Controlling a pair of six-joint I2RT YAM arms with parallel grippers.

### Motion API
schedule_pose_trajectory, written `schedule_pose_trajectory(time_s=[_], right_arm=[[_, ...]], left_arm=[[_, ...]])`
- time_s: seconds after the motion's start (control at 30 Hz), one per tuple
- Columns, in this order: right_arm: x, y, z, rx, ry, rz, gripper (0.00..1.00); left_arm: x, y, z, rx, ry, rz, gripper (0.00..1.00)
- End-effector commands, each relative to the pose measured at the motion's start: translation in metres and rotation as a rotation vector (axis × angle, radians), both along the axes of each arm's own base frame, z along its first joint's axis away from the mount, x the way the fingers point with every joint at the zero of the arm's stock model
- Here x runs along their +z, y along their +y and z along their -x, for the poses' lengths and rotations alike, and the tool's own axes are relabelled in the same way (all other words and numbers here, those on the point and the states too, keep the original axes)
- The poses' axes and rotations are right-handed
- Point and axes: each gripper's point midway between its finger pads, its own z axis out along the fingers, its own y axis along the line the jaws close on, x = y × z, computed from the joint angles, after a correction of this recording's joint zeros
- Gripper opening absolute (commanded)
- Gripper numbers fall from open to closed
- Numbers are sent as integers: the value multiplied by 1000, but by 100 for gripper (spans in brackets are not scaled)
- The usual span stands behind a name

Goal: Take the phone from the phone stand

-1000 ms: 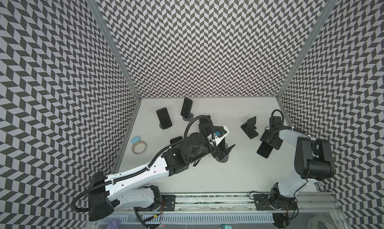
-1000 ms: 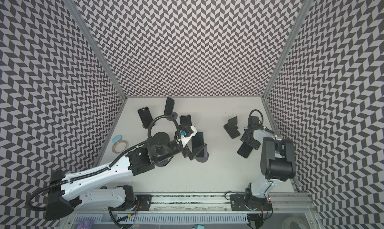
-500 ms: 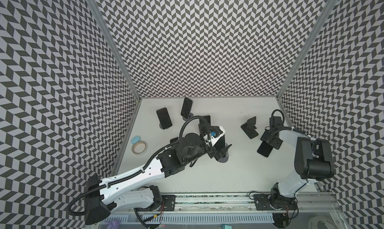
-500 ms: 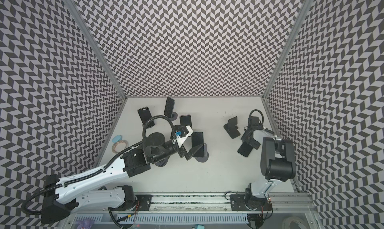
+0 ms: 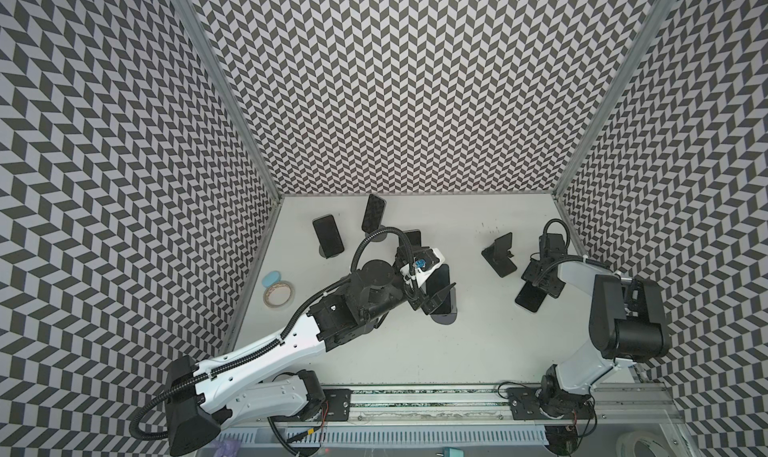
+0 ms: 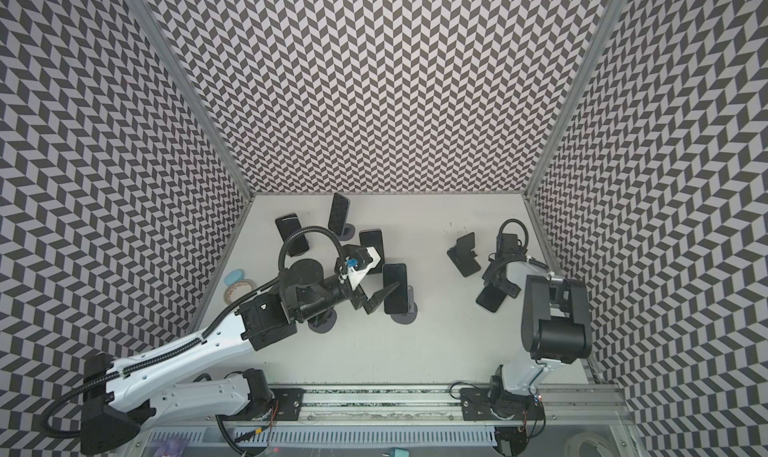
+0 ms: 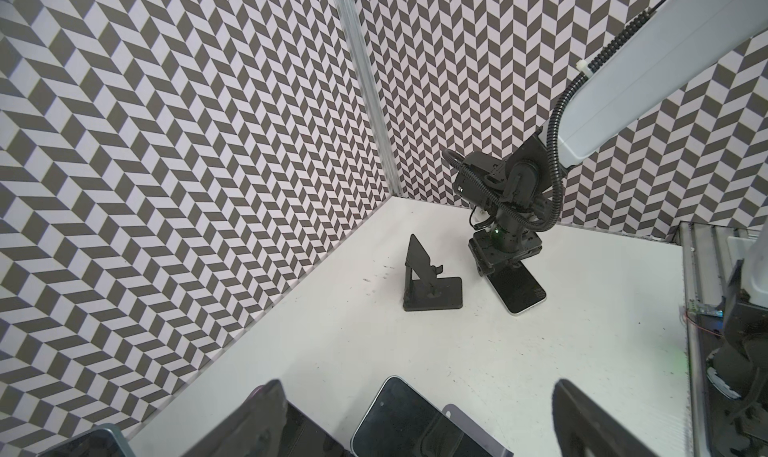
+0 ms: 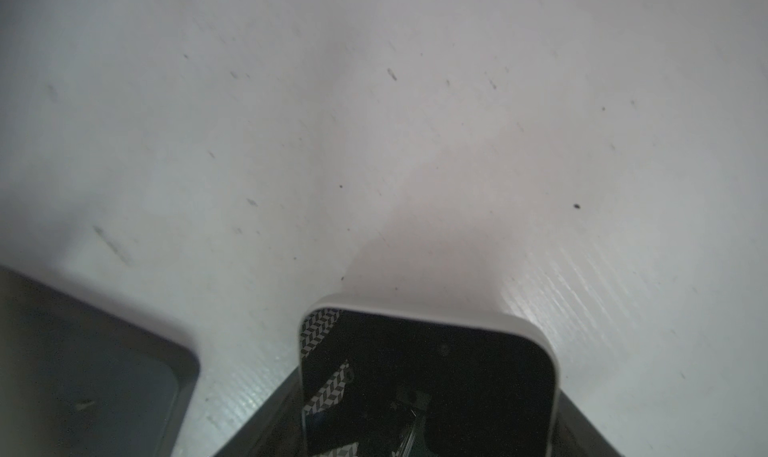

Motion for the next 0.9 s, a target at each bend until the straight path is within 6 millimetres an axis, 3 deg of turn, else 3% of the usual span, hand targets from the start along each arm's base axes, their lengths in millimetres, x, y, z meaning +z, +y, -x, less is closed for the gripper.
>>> schedule_pose_trajectory(time_s=[0.0,0.17,0.87], right_arm=[[-39,13,39,-11,147,-89,43],[-38,16,39,3,142,-105,43],[-43,18,41,8,147,-140,56]], left_arm=[[7,7,2,-19,-18,7,100],[6,11,-1,-20,-16,9,100],[1,11,3,-38,0,14,100]])
